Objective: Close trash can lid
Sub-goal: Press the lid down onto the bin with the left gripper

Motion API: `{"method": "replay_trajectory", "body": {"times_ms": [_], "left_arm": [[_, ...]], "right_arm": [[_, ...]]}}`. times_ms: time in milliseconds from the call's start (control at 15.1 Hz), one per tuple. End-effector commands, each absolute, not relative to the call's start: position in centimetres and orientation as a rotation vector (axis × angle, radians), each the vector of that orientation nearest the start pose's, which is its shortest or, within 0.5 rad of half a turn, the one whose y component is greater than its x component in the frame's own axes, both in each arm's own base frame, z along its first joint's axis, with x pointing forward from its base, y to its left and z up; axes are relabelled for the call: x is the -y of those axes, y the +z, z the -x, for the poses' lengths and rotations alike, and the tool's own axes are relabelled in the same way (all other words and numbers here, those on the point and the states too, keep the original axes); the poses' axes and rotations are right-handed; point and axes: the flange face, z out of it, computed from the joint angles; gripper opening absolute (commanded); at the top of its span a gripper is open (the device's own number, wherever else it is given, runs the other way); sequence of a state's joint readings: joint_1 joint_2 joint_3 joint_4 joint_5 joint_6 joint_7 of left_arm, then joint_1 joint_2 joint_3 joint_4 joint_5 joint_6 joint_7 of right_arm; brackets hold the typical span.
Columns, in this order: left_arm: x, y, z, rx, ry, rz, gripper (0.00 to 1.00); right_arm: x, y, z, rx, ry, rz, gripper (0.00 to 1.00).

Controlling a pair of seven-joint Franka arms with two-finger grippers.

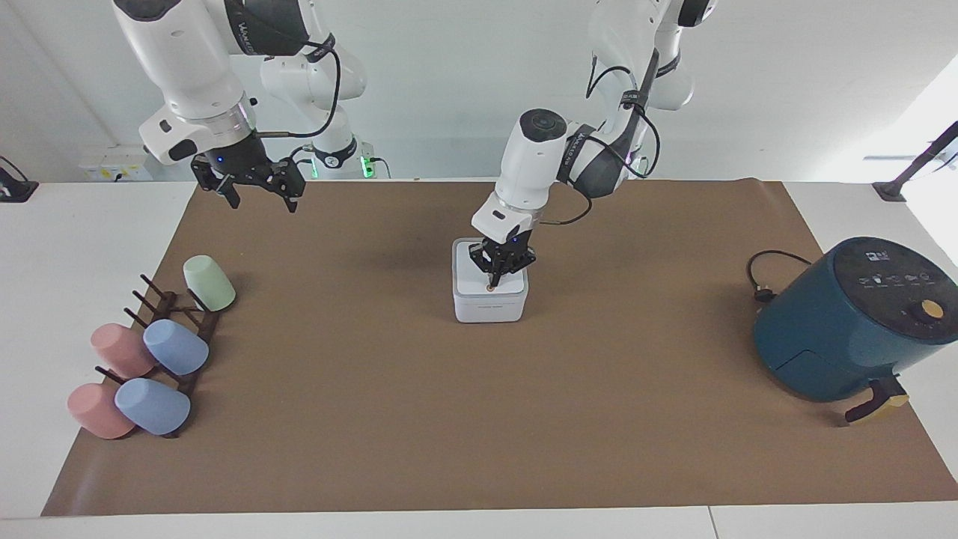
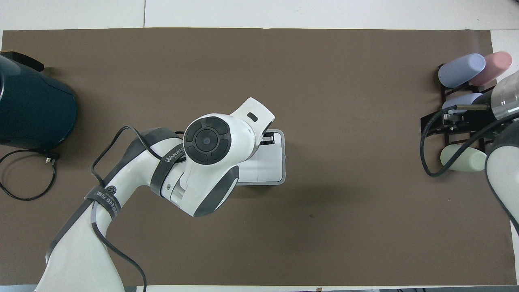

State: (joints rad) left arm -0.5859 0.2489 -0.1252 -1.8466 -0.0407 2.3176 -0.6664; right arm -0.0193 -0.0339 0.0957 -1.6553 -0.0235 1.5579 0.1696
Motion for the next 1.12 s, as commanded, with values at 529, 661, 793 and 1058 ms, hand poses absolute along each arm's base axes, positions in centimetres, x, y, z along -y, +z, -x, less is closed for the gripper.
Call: {"method": "replay_trajectory", "body": {"times_ms": [529,661,793,1058], "left_arm": [[41.2,37.6,-49.8,-0.069,-0.199,3.264,0.00],[40.8,40.0,-50.0,-0.060,-0.187,3.256,0.00],[40.8,41.5,-50.2,-0.056,-0.167,3.250,0.00],[39.6,44.4,-50.3,-0.035,-0.164,3.245,0.00]], "right_arm": [[-3.8,60.6,-53.3,-0.166,0.102,3.167,1.00],[-3.8,60.6,-53.3,-0.166,0.102,3.167,1.00],[-3.8,60.6,-53.3,-0.166,0.102,3.167,1.00],[-3.8,60.6,-53.3,-0.166,0.102,3.167,1.00]]}}
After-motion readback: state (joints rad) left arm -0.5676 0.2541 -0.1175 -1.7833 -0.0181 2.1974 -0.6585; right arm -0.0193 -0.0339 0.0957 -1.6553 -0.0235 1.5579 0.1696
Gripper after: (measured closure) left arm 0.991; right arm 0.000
